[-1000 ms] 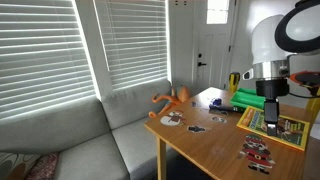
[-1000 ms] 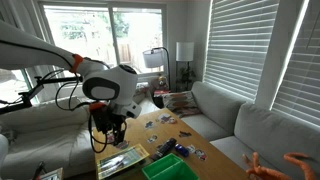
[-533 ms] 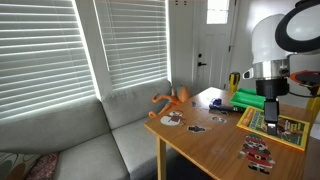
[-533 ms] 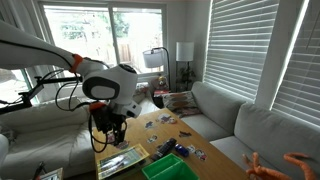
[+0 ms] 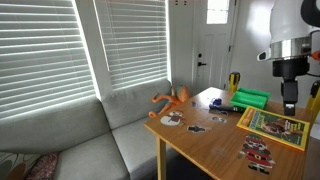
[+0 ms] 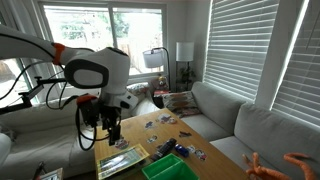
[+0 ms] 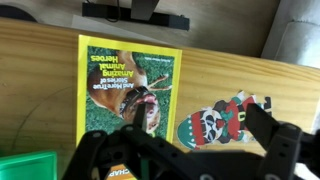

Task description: Open the front cover of the book

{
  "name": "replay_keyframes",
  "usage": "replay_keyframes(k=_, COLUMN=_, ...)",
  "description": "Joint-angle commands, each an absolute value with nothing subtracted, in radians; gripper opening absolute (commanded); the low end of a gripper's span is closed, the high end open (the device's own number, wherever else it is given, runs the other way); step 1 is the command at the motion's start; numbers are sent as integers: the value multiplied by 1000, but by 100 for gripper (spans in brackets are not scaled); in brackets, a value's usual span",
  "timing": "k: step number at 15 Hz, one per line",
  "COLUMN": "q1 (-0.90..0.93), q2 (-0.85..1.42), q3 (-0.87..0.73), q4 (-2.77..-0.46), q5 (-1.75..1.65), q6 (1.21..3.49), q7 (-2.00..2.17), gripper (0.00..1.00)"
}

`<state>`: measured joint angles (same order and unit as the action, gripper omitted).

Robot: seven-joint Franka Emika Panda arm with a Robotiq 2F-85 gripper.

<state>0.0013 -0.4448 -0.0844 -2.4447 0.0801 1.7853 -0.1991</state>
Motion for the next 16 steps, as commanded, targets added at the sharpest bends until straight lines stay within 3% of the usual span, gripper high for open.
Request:
replay_keyframes(k=1, q1=-45, q2=-527, q3=-125, q4=-2439, q5=-10, q6=1720, q7=-282, gripper=100)
replay_keyframes(k=16, q1=-80, q2=-476, q3=-171, q4=-2424, q5=-35, q6=1791, q7=-288, gripper=100)
